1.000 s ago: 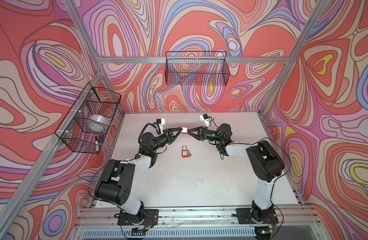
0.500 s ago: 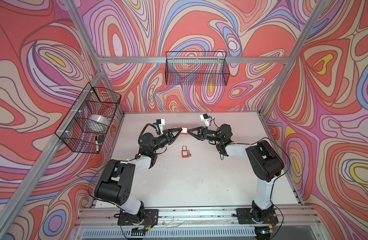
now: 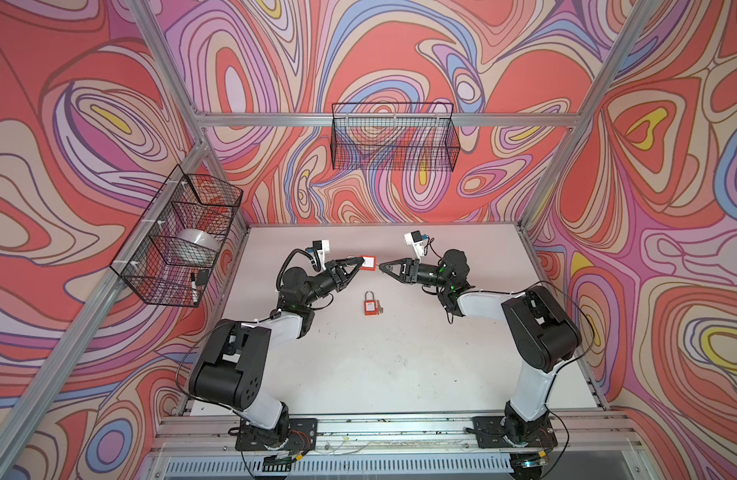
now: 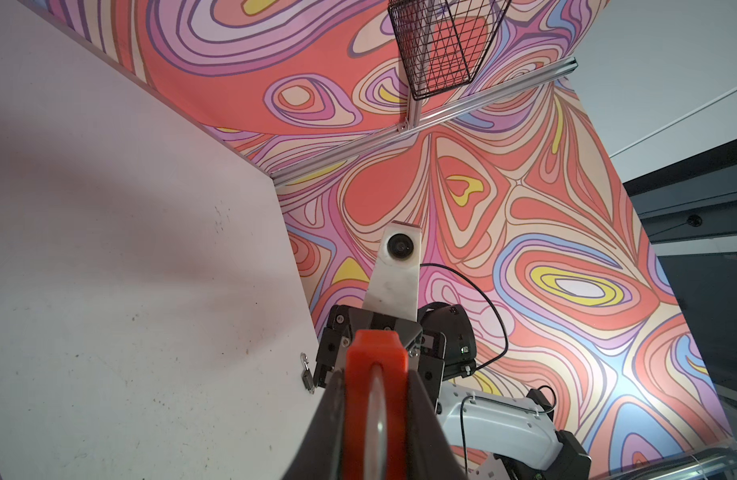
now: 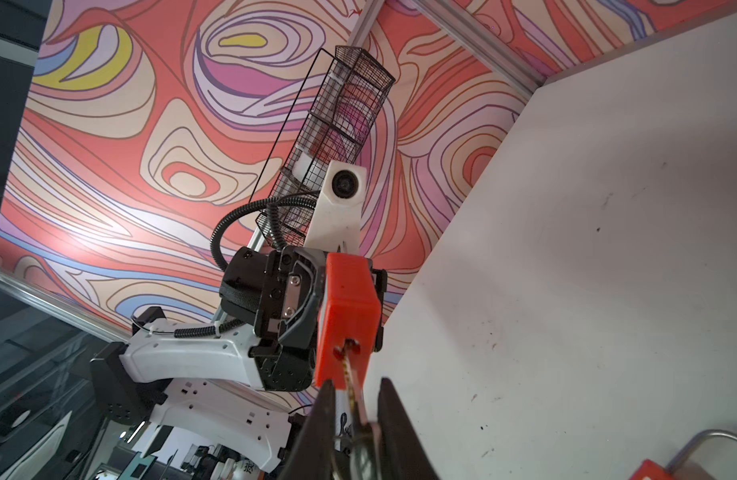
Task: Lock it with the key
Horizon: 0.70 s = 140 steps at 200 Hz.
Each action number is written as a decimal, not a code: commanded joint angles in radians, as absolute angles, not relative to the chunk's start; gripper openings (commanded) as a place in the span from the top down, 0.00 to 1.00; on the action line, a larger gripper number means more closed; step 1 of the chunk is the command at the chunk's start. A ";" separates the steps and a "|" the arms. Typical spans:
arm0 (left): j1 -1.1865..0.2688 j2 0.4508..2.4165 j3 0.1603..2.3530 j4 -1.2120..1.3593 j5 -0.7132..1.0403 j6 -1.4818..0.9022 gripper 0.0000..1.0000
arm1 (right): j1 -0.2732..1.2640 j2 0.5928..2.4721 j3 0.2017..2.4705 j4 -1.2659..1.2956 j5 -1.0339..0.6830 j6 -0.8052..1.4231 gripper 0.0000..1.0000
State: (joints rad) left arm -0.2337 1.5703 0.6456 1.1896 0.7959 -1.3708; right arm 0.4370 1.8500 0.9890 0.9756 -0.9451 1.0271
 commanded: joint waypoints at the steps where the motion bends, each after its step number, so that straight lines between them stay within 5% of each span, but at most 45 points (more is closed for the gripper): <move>1: -0.227 1.554 0.651 1.300 0.775 -1.406 1.00 | 0.434 1.794 0.980 0.791 -0.919 0.834 1.00; 85: -0.227 1.519 0.659 1.059 0.813 -1.241 1.00 | 0.380 1.778 0.875 0.966 -0.916 1.015 1.00; 140: -0.329 1.480 0.902 0.089 0.754 -0.633 1.00 | 0.327 1.704 0.755 0.956 -0.880 1.006 1.00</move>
State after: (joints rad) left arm -0.2649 1.5043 0.7601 0.6239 0.7959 -1.0119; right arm 0.3527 1.7477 0.7948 0.9318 -0.9092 1.0115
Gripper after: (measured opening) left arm 0.212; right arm 0.053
